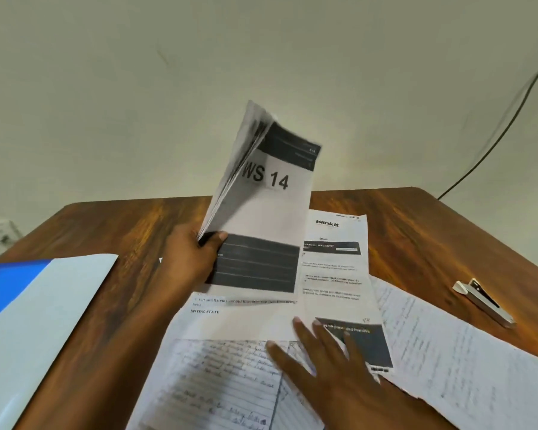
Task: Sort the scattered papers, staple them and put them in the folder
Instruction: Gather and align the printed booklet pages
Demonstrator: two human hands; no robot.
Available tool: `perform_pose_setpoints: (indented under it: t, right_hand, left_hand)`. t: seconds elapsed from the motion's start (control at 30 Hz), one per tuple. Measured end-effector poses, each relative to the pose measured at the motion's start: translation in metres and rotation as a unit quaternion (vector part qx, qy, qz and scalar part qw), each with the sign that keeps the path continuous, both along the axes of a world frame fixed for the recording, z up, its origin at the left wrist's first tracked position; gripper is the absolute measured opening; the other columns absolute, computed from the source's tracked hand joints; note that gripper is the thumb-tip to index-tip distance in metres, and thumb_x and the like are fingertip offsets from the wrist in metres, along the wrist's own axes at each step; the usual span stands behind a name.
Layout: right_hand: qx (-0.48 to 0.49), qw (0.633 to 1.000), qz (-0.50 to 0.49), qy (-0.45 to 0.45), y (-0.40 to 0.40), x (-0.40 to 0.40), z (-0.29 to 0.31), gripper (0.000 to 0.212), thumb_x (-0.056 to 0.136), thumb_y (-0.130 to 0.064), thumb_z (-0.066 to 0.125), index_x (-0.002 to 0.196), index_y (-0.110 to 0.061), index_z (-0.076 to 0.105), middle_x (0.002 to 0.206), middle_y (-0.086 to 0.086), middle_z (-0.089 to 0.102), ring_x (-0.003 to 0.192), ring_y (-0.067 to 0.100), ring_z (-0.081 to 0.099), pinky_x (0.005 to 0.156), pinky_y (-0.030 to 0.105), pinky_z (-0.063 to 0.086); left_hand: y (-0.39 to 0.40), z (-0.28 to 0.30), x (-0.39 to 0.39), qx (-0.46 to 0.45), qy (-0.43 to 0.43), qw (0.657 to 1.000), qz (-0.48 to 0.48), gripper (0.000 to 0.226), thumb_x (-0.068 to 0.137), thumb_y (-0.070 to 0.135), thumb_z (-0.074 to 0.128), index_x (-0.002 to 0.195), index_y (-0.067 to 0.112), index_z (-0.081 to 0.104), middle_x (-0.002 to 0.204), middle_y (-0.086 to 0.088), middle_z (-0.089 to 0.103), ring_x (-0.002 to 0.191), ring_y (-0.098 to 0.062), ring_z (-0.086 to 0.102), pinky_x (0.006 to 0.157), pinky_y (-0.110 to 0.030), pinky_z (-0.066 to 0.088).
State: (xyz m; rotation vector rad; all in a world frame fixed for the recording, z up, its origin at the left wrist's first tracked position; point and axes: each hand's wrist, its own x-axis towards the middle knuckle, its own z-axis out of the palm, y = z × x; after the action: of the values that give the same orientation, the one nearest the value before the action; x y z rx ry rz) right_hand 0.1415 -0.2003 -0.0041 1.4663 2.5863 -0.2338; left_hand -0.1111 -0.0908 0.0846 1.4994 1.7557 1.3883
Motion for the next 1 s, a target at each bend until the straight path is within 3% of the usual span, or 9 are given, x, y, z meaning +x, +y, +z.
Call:
perform_pose_setpoints:
  t: [0.07,0.2,0.27,0.37,0.57,0.73,0.8,0.87,1.0]
  right_hand:
    - [0.039,0.998,-0.04,0.006,0.0,-0.007,-0.024,0.125,0.056,-0.095,0.059,0.162,-0.043,0.018,0.158,0.008,0.047,0.132,0.036,0.059,0.09,0.071,0.05]
    - [0.067,0.997,-0.03,0.034,0.005,-0.018,-0.022,0.102,0.077,-0.099,0.022,0.161,-0.042,0.023,0.158,0.014,0.045,0.135,0.045,0.053,0.099,0.078,0.033]
    - [0.066,0.995,-0.032,0.062,0.009,-0.024,-0.005,0.099,0.074,-0.103,0.019,0.159,-0.054,0.013,0.172,0.009,0.011,0.153,0.048,0.016,0.111,0.075,0.007]
    - [0.048,0.996,-0.039,0.068,0.02,-0.03,-0.002,0.102,0.07,-0.105,0.012,0.152,-0.056,-0.026,0.162,-0.003,-0.04,0.148,0.032,-0.039,0.114,0.068,-0.025]
    - [0.055,0.996,-0.027,0.061,0.051,-0.031,-0.002,0.1,0.072,-0.104,0.008,0.152,-0.054,-0.026,0.166,-0.002,-0.032,0.152,0.03,-0.035,0.117,0.066,-0.021]
    - [0.085,0.987,-0.009,0.139,0.07,-0.019,0.0,0.086,0.087,-0.09,0.022,0.161,-0.048,0.004,0.172,-0.011,-0.007,0.159,0.023,-0.012,0.125,0.061,-0.007]
    - [0.062,0.954,-0.056,0.287,0.071,-0.013,0.001,0.074,0.09,-0.065,0.048,0.157,-0.041,0.027,0.169,-0.013,0.021,0.158,0.023,0.017,0.125,0.05,0.016]
    - [0.03,0.864,-0.148,0.48,0.066,-0.006,0.01,0.066,0.077,-0.04,0.064,0.14,-0.032,0.046,0.15,-0.01,0.049,0.14,0.018,0.047,0.11,0.039,0.044]
    - [0.204,0.729,-0.161,0.633,0.068,0.024,0.056,0.086,0.077,-0.037,0.081,0.149,-0.025,0.035,0.152,-0.001,0.046,0.136,0.011,0.052,0.103,0.044,0.056]
  left_hand:
    - [-0.012,-0.01,-0.008,-0.02,0.007,1.0,-0.003,0.016,0.1,0.027,0.072,0.086,0.02,0.07,0.075,-0.006,0.073,0.069,-0.023,0.071,0.067,-0.04,0.058]
    - [-0.025,-0.028,-0.017,-0.038,-0.019,0.999,0.011,0.016,0.099,0.032,0.073,0.096,0.017,0.074,0.083,-0.009,0.077,0.079,-0.028,0.074,0.078,-0.049,0.062]
    - [-0.029,-0.033,-0.019,-0.049,-0.046,0.997,0.027,0.021,0.099,0.039,0.072,0.1,0.017,0.072,0.088,-0.008,0.077,0.082,-0.028,0.075,0.08,-0.052,0.063]
    - [-0.031,-0.039,-0.022,-0.044,-0.079,0.995,0.038,0.028,0.1,0.04,0.069,0.109,0.014,0.071,0.094,-0.006,0.077,0.086,-0.026,0.074,0.075,-0.042,0.06]
    - [-0.036,-0.035,-0.02,0.029,-0.115,0.992,0.046,0.01,0.101,0.034,0.068,0.105,0.029,0.06,0.09,0.018,0.063,0.083,-0.005,0.064,0.066,-0.025,0.051]
    - [-0.045,-0.019,-0.024,0.041,-0.034,0.999,0.009,0.015,0.102,0.031,0.068,0.095,0.036,0.055,0.086,0.02,0.06,0.082,-0.004,0.064,0.064,-0.022,0.048]
    - [-0.047,-0.006,-0.03,0.037,-0.02,0.999,-0.013,0.015,0.102,0.03,0.068,0.105,0.036,0.056,0.088,0.017,0.064,0.081,-0.002,0.063,0.069,-0.027,0.053]
    - [-0.046,0.009,-0.044,0.01,0.016,0.999,-0.03,0.024,0.093,0.049,0.072,0.108,0.031,0.066,0.096,0.005,0.074,0.086,-0.015,0.073,0.081,-0.044,0.063]
    - [-0.044,0.052,-0.056,-0.003,0.259,0.958,-0.123,0.048,0.09,0.06,0.072,0.128,0.029,0.069,0.109,0.003,0.077,0.098,-0.02,0.073,0.089,-0.051,0.061]
